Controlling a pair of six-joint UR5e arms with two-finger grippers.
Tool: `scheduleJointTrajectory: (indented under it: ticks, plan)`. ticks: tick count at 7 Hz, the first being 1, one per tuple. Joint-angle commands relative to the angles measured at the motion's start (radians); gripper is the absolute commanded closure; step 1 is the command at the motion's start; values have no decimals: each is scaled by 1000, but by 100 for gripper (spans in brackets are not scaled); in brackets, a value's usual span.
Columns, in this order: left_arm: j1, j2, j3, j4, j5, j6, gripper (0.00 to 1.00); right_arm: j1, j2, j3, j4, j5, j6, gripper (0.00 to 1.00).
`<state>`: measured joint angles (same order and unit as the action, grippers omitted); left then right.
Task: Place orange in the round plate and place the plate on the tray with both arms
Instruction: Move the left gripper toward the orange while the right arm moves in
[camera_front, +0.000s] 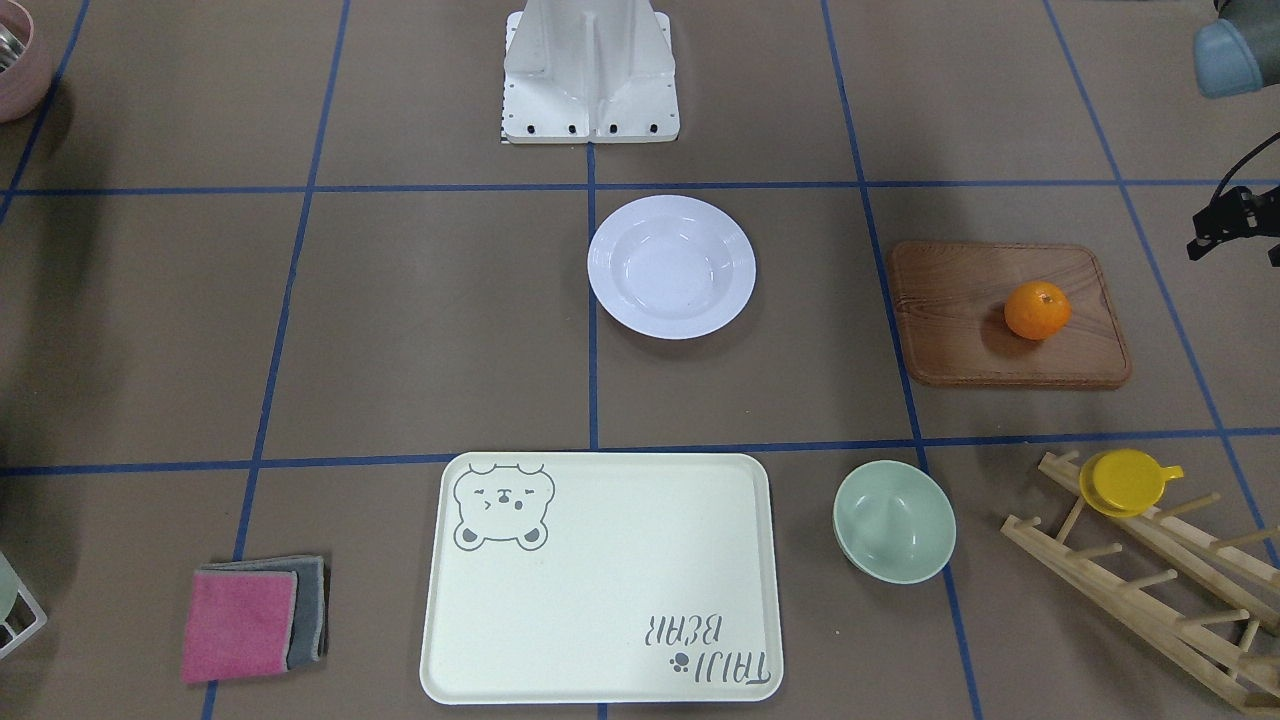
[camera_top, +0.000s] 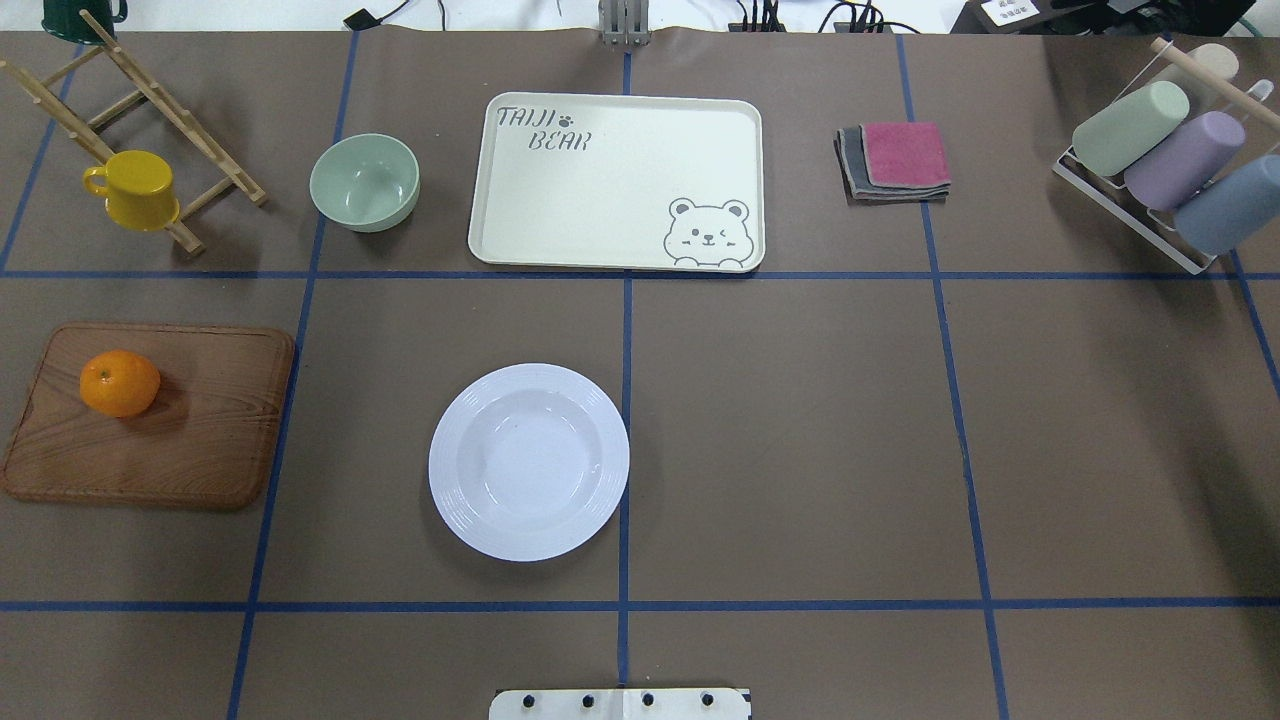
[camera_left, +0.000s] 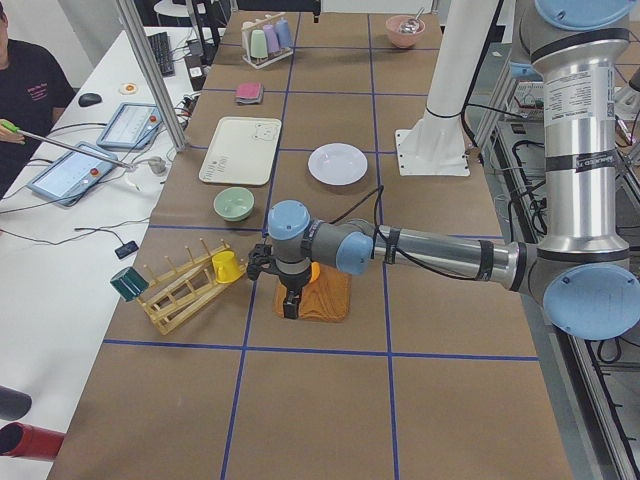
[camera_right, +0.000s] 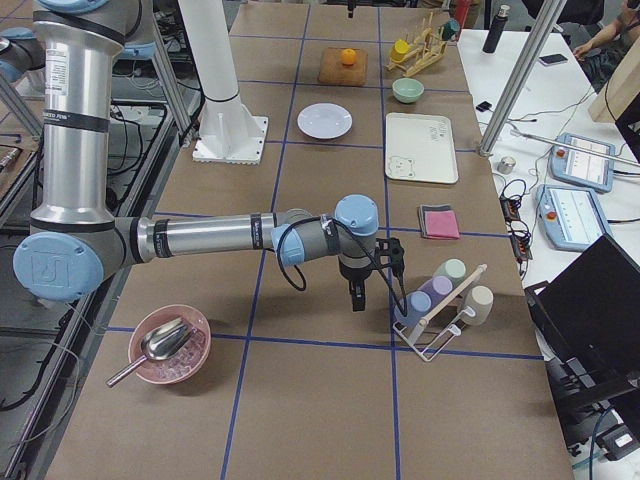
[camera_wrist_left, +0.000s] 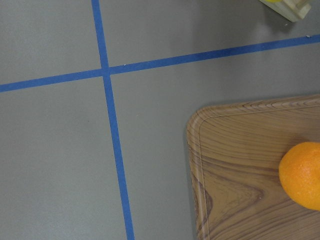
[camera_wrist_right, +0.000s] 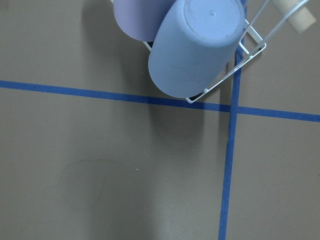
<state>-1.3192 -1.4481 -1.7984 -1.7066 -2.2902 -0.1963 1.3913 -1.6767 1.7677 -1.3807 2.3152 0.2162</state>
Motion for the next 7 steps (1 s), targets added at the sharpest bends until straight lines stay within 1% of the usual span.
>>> scheduleJointTrajectory:
  ticks: [1,2,3,4,5,6,7]
  plan:
    - [2,-2,-4,1,0,-2,1,-8,9,13,2,6,-1,0]
    - [3,-8,-10,-1,0,-20,1,-17,44,15,20,38,2,0]
    - [9,-20,-22,-4,0,-88,1,-34,54,19,87,85,5,0]
    - [12,-44,-30,-7,-3,-130,1,-70,63,19,171,192,157,0]
    - [18,-67,-32,-5,-29,-181,1,-124,96,18,252,282,395,0]
    - [49,-77,-45,-8,-32,-242,1,-202,116,13,431,315,569,0]
    - [99,-80,-61,-42,-26,-340,1,-266,127,0,575,308,776,0]
